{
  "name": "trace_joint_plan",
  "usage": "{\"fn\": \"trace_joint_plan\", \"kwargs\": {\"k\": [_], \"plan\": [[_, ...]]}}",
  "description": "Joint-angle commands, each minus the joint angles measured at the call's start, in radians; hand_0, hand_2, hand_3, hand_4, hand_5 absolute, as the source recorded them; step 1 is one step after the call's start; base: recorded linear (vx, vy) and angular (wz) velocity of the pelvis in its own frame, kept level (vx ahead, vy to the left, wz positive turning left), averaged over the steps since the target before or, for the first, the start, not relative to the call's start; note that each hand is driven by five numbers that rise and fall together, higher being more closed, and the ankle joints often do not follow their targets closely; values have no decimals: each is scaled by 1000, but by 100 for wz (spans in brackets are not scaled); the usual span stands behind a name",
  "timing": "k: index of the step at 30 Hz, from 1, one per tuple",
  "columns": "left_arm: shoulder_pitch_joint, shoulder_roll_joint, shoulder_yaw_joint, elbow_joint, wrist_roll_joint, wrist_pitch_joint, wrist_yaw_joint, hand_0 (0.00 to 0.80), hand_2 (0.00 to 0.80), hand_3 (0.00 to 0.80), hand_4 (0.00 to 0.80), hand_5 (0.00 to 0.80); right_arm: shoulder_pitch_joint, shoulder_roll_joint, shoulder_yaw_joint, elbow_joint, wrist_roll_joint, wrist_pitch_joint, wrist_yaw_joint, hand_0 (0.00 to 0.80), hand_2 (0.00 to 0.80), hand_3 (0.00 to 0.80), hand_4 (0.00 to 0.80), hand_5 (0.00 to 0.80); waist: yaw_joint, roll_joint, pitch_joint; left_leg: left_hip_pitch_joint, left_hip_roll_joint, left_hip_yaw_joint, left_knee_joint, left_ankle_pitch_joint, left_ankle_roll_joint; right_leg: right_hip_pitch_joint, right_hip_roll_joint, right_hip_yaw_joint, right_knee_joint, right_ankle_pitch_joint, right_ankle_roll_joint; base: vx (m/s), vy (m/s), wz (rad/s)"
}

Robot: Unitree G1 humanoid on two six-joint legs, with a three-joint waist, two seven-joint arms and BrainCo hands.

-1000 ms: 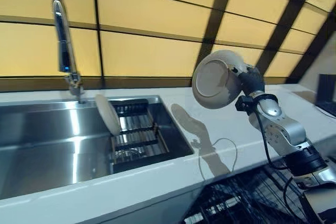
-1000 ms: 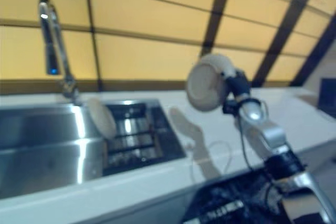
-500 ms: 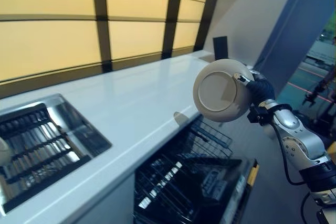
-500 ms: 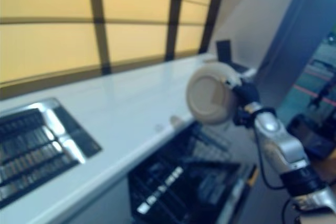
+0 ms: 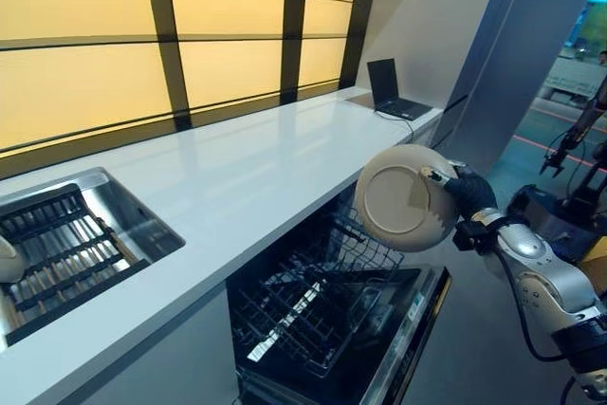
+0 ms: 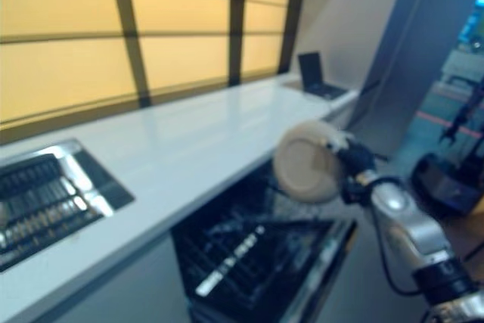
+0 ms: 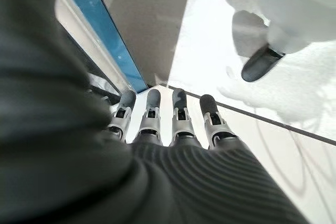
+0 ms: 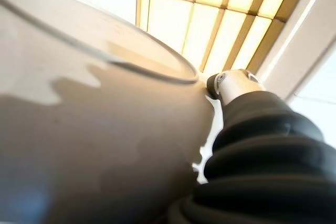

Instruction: Take plates into dishwasher

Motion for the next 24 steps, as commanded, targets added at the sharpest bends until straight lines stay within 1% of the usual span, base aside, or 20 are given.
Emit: {"fn": "trace_joint_plan", "kwargs": {"k": [1, 3, 7, 16, 24], "plan": [[-69, 26, -4, 17, -5, -17, 13, 0, 0, 0, 0, 0, -41, 14, -23, -72, -73, -19, 13, 800, 800, 800, 800, 800, -3, -44, 18, -74, -26, 25, 6, -8, 20, -3, 16, 13, 27, -20, -26, -67, 29, 0], [-74, 24, 4, 21, -10, -15, 15, 0, 0, 0, 0, 0, -18, 17, -19, -95, -129, -11, 21, 800, 800, 800, 800, 800, -11, -41, 22, -71, -26, 28, 4, -9, 19, -11, 15, 9, 23, -16, -26, -53, 44, -2], [-87, 26, 6, 21, -15, -9, 15, 0, 0, 0, 0, 0, 45, 26, -11, -163, -226, -18, 18, 800, 800, 800, 800, 800, -25, -35, 34, -68, -33, 28, 3, -17, 22, -30, 9, 11, 21, -8, -21, -43, 51, -3], [-118, 19, -6, -5, -33, 0, 33, 0, 0, 0, 0, 0, 155, 97, 14, -264, -474, -54, -6, 800, 800, 800, 800, 800, -38, -24, 74, -66, -54, 6, -2, -37, 40, -63, -5, 26, 33, 0, -9, -22, 30, 1], [-131, 7, -19, -34, -26, 12, 53, 0, 0, 0, 0, 0, 221, 180, 80, -239, -566, -95, -37, 800, 800, 800, 800, 800, -24, -16, 91, -65, -67, -6, -9, -44, 52, -67, -15, 12, 48, -5, -1, 1, 0, 1]]}}
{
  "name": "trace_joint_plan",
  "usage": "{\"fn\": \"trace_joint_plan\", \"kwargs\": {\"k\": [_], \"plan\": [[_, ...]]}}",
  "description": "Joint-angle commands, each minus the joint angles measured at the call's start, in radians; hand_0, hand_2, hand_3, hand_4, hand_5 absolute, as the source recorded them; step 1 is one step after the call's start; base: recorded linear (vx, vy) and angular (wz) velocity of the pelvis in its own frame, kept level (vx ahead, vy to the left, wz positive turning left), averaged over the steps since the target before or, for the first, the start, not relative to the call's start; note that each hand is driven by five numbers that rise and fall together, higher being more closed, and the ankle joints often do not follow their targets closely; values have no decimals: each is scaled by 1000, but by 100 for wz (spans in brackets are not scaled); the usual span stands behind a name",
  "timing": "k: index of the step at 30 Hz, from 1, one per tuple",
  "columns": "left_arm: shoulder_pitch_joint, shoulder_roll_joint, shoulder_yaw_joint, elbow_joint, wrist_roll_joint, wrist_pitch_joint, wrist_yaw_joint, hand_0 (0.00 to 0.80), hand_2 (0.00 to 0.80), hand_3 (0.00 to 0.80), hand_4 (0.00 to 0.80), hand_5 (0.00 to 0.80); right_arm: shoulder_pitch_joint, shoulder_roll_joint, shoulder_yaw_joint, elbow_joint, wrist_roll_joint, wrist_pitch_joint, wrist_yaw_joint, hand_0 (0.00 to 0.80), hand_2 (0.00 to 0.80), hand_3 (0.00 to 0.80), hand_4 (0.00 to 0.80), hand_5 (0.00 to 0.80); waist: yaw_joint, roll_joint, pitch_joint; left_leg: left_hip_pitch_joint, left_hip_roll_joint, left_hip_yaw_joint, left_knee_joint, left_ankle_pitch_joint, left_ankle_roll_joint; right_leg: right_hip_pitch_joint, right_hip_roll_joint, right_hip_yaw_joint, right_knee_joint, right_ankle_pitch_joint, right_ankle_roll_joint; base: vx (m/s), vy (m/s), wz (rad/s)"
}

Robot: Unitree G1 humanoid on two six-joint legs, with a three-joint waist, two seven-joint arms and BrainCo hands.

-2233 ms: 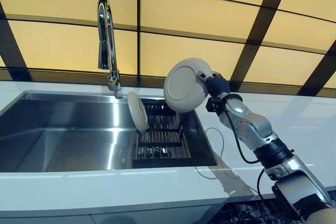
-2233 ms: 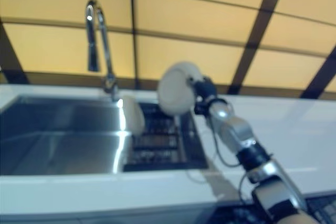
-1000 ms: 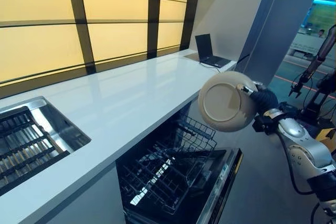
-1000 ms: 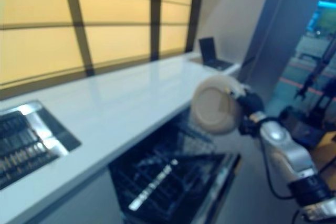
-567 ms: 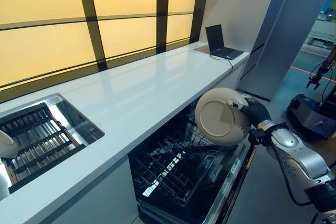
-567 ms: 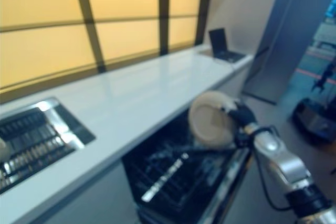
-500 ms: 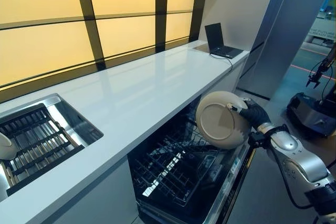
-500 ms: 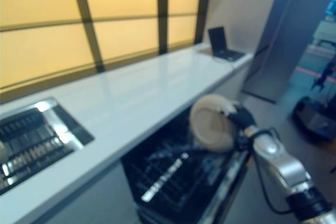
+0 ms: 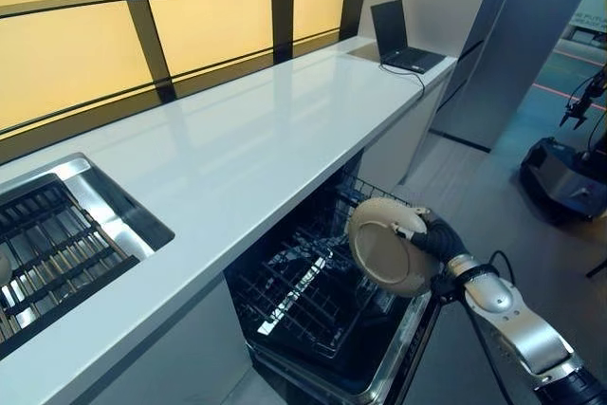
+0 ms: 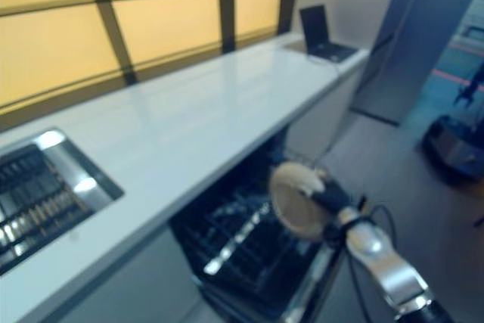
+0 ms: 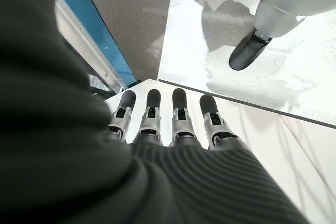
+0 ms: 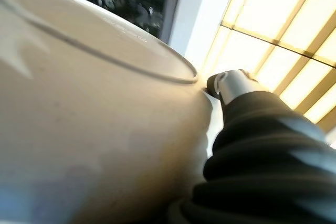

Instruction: Take plates into dishwasher

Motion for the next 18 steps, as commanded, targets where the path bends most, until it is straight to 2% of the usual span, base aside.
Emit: {"fn": "trace_joint_plan", "kwargs": {"k": [1, 6, 18], "plan": [[-76, 14, -18, 12, -23, 5, 25, 0, 0, 0, 0, 0, -30, 42, -2, -72, -54, -100, -44, 800, 800, 800, 800, 800, 5, -48, 10, -23, -46, -2, 2, -51, 50, -30, 1, 18, 50, -11, -4, 9, -4, 7], [-80, 6, -30, 9, -16, 12, 24, 0, 0, 0, 0, 0, -45, 90, 54, -23, -89, -123, -85, 800, 800, 800, 800, 800, 19, -43, 13, -26, -50, -8, 0, -52, 51, -29, -1, 9, 47, -10, -3, 3, -2, 2], [-112, -24, -67, 19, -2, 25, 23, 0, 0, 0, 0, 0, -136, 176, 185, 68, -172, -91, -157, 800, 800, 800, 800, 800, 49, -37, 21, -33, -58, -27, -3, -55, 54, -33, -6, -6, 44, -9, -2, 2, 1, 2]]}}
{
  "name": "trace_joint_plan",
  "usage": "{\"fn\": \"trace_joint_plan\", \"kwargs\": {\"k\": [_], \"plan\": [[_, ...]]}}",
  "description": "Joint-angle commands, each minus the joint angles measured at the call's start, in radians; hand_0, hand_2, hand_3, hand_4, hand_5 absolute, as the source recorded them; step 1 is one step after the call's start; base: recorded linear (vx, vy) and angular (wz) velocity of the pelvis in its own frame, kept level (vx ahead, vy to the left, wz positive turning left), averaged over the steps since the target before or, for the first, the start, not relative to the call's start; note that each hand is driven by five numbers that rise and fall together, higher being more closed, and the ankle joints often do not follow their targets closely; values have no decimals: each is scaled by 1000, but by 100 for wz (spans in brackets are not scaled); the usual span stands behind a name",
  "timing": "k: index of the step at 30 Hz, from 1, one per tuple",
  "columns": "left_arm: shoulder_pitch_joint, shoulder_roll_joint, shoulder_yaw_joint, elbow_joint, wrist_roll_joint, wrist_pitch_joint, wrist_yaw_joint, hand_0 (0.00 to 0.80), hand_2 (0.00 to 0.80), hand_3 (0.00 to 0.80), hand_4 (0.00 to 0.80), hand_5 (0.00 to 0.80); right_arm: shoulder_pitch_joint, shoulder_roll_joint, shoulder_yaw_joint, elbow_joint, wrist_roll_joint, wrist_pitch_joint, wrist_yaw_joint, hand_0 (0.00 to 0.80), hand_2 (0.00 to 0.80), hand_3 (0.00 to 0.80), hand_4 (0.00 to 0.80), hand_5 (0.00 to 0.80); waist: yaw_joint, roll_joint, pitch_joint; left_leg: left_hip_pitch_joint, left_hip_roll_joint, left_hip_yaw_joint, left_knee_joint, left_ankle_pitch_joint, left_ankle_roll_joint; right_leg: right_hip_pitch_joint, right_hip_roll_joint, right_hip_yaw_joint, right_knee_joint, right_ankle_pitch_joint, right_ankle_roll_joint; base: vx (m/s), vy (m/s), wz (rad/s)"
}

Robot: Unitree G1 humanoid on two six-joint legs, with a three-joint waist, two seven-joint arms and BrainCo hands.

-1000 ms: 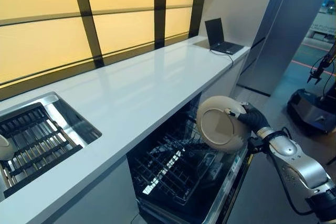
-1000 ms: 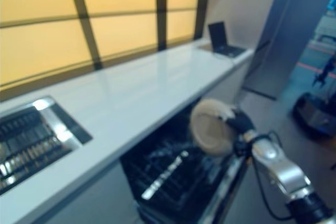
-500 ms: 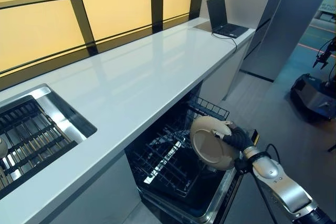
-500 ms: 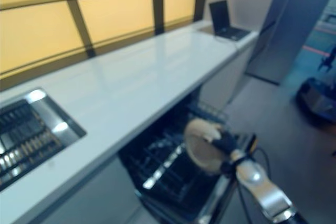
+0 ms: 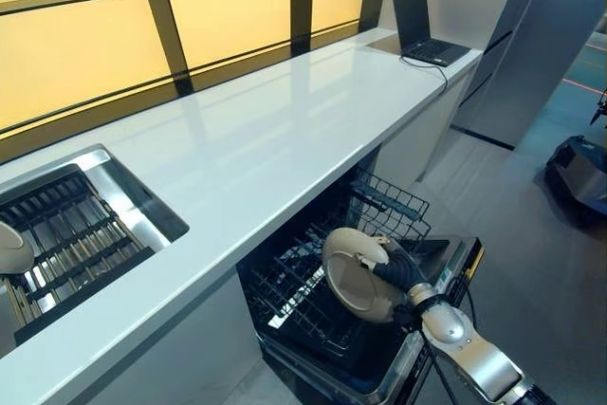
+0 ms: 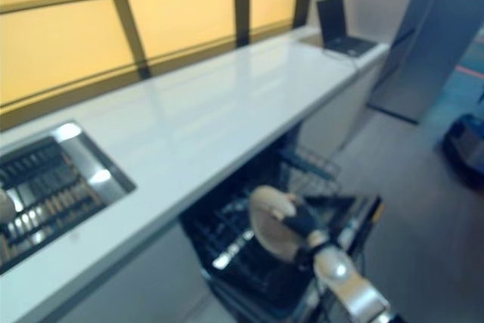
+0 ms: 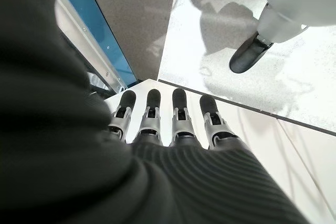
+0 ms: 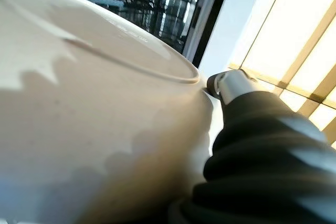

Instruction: Take plates into dishwasher

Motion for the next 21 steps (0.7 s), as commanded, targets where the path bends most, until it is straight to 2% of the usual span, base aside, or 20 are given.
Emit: {"fn": "trace_joint_plan", "kwargs": {"k": [1, 9, 21], "plan": [[-88, 8, -42, 22, -1, 1, 12, 0, 0, 0, 0, 0, -124, 37, 4, -19, -43, -38, -44, 800, 800, 800, 800, 800, 16, -47, 12, -18, -54, -4, -3, -58, 52, -34, -4, 14, 45, -7, -5, 0, 0, 0], [-97, 5, -47, 23, 19, 11, 0, 0, 0, 0, 0, 0, -152, 72, 34, 28, -46, -14, -74, 800, 800, 800, 800, 800, 36, -43, 12, -21, -60, -19, -3, -60, 54, -34, -10, -4, 51, -10, -5, 8, -3, 5], [-116, -1, -53, 34, 28, 8, -8, 0, 0, 0, 0, 0, -181, 113, 96, 152, -110, 7, -71, 800, 800, 800, 800, 800, 50, -39, 20, -28, -64, -38, -3, -60, 55, -49, -14, -8, 64, -13, -8, 3, -1, 2]]}}
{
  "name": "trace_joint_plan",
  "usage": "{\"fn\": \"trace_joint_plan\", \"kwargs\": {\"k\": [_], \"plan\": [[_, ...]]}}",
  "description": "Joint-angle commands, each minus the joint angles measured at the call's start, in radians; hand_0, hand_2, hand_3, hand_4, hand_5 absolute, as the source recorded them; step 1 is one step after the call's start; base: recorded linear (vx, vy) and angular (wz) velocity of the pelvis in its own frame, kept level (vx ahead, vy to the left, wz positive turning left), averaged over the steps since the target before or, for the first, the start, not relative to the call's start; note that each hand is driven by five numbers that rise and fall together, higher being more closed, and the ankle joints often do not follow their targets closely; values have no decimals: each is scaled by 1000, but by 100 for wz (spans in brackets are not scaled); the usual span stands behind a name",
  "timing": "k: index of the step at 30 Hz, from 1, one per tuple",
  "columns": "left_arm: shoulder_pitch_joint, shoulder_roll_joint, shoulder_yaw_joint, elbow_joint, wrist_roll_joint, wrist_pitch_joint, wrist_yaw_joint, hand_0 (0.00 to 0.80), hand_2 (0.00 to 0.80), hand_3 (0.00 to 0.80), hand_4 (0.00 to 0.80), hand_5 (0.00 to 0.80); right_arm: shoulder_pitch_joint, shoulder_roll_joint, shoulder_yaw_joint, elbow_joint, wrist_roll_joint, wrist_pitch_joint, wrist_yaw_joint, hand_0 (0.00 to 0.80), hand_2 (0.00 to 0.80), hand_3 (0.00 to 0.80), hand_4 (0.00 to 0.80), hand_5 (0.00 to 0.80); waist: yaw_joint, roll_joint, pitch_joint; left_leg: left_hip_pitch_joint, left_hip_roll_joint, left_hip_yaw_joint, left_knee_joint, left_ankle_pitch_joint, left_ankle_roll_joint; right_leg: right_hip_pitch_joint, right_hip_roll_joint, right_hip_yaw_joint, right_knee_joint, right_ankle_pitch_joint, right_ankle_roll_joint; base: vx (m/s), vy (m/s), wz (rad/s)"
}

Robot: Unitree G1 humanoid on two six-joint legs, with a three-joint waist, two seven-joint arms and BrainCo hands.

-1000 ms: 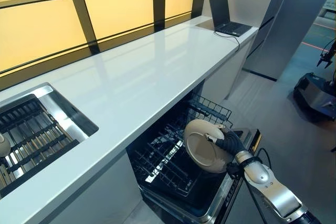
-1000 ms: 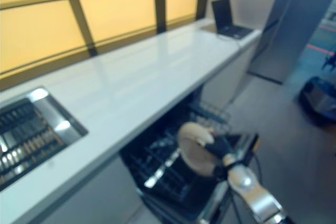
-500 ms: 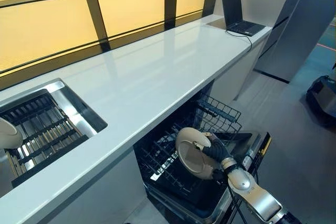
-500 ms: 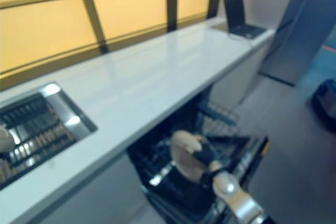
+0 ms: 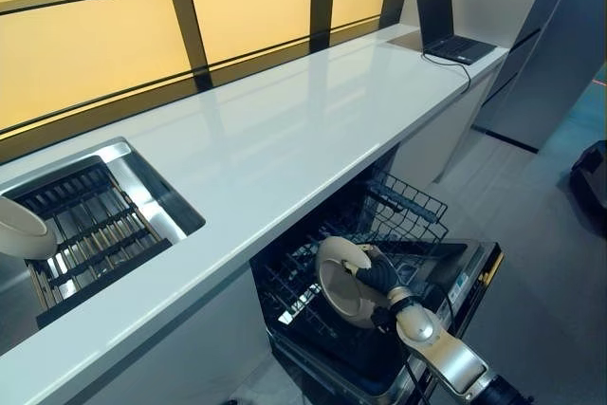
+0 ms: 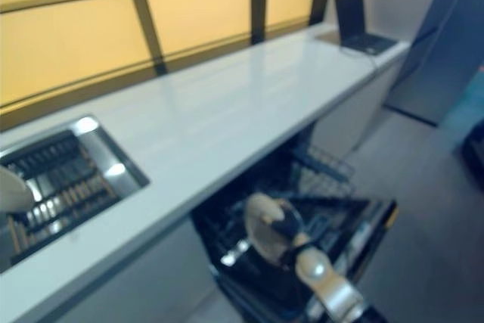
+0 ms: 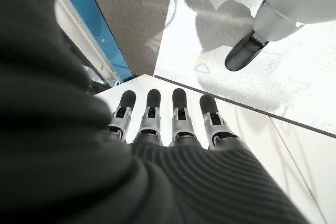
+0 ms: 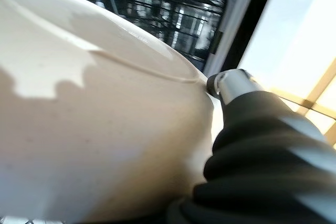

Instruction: Take plates into dishwasher

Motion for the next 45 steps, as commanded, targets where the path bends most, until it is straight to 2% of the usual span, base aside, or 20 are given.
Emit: {"fn": "trace_joint_plan", "kwargs": {"k": [1, 13, 21, 37, 45], "plan": [[-86, 0, -38, 34, 27, -12, -5, 0, 0, 0, 0, 0, -109, 40, 5, -1, -47, -30, -14, 800, 800, 800, 800, 800, 27, -46, 16, -11, -52, -11, -3, -65, 48, -52, -6, 20, 64, -11, -12, 11, 1, 3], [-101, 2, -37, 29, 43, -10, -13, 0, 0, 0, 0, 0, -156, 59, 47, 122, -153, -13, 23, 800, 800, 800, 800, 800, 51, -43, 34, -20, -65, -40, -3, -68, 54, -66, -16, 9, 75, -8, -10, 7, 4, 6], [-110, 12, -32, 26, 58, -7, -25, 0, 0, 0, 0, 0, -200, 57, 73, 185, -214, 10, 58, 800, 800, 800, 800, 800, 67, -51, 42, -22, -69, -54, -2, -71, 58, -75, -20, 3, 82, -3, -7, 9, -4, 3], [-132, 33, -30, 15, 63, 5, -37, 0, 0, 0, 0, 0, -313, 47, 102, 279, -348, 10, 92, 800, 800, 800, 800, 800, 100, -64, 63, -46, -80, -90, -3, -75, 66, -96, -22, -12, 89, 8, -1, 5, -11, 7], [-136, 44, -30, 5, 61, 6, -37, 0, 0, 0, 0, 0, -354, 73, 107, 340, -340, 66, 58, 800, 800, 800, 800, 800, 114, -66, 77, -57, -85, -108, -3, -78, 71, -112, -19, -15, 94, 12, -3, -1, -3, 3]]}}
